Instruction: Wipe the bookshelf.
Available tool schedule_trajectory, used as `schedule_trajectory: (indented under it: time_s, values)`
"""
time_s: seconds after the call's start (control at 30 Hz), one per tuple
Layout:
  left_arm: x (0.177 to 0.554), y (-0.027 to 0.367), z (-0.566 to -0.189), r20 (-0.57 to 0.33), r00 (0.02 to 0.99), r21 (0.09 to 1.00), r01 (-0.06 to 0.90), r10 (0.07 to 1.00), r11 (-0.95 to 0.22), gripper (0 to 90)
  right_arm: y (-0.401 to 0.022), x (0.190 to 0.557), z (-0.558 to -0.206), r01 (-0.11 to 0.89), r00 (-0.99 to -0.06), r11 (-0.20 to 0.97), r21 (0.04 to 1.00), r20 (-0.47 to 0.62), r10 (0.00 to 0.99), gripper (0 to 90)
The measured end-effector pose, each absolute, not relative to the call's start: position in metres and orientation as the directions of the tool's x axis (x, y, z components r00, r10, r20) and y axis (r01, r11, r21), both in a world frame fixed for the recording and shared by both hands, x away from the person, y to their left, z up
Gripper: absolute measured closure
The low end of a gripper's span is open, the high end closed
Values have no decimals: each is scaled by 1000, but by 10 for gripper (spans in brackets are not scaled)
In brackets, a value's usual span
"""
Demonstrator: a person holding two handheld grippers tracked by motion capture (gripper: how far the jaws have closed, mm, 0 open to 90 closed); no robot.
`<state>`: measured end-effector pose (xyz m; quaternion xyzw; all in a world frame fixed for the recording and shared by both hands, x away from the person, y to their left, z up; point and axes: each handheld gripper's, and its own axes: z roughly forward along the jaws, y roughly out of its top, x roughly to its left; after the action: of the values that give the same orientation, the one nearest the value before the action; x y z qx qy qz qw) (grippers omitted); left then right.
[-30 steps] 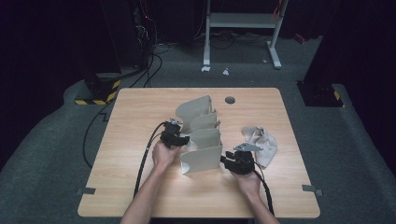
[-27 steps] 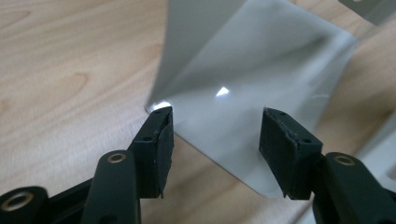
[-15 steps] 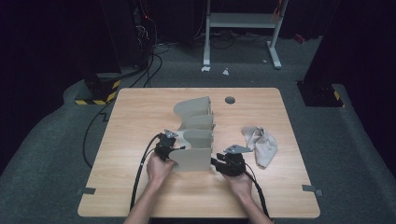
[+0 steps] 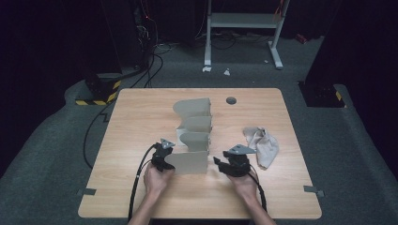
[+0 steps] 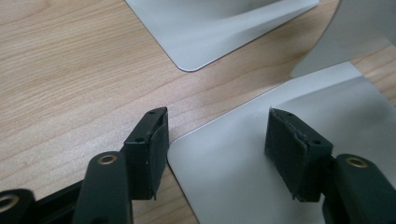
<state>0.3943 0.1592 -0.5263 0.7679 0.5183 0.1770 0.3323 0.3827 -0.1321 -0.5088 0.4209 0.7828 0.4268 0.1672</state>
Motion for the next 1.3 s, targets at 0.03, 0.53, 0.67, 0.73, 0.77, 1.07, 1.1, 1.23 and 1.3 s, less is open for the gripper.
schedule_trajectory:
  time_s: [0.03, 0.53, 0.67, 0.73, 0.77, 1.07, 1.1, 1.23, 1.3]
  values:
    - [394, 159, -527, -71, 400, 696, 677, 914, -242, 393, -142, 383, -504, 511, -563, 268, 817, 83, 822, 479]
    - [387, 146, -526, -47, 416, 686, 674, 908, -273, 356, -236, 442, -506, 648, -233, 188, 738, -42, 972, 450]
    - [387, 144, -527, -48, 414, 692, 670, 909, -269, 353, -233, 451, -520, 669, -215, 199, 716, -70, 974, 534]
    - [388, 143, -527, -49, 416, 694, 668, 908, -269, 352, -231, 452, -522, 666, -219, 211, 716, -84, 972, 586]
    - [388, 142, -527, -46, 415, 694, 667, 908, -270, 352, -230, 452, -522, 663, -225, 223, 715, -94, 970, 626]
    - [389, 136, -528, -42, 409, 703, 661, 912, -264, 341, -222, 441, -516, 636, -329, 267, 724, -58, 942, 791]
    - [389, 135, -528, -41, 408, 703, 660, 912, -264, 341, -220, 436, -514, 625, -352, 265, 734, -38, 935, 791]
    - [390, 134, -528, -41, 406, 704, 660, 913, -262, 342, -202, 413, -503, 578, -465, 299, 759, 5, 885, 791]
    - [390, 133, -528, -40, 404, 703, 662, 914, -261, 341, -192, 405, -499, 570, -516, 298, 765, 52, 855, 792]
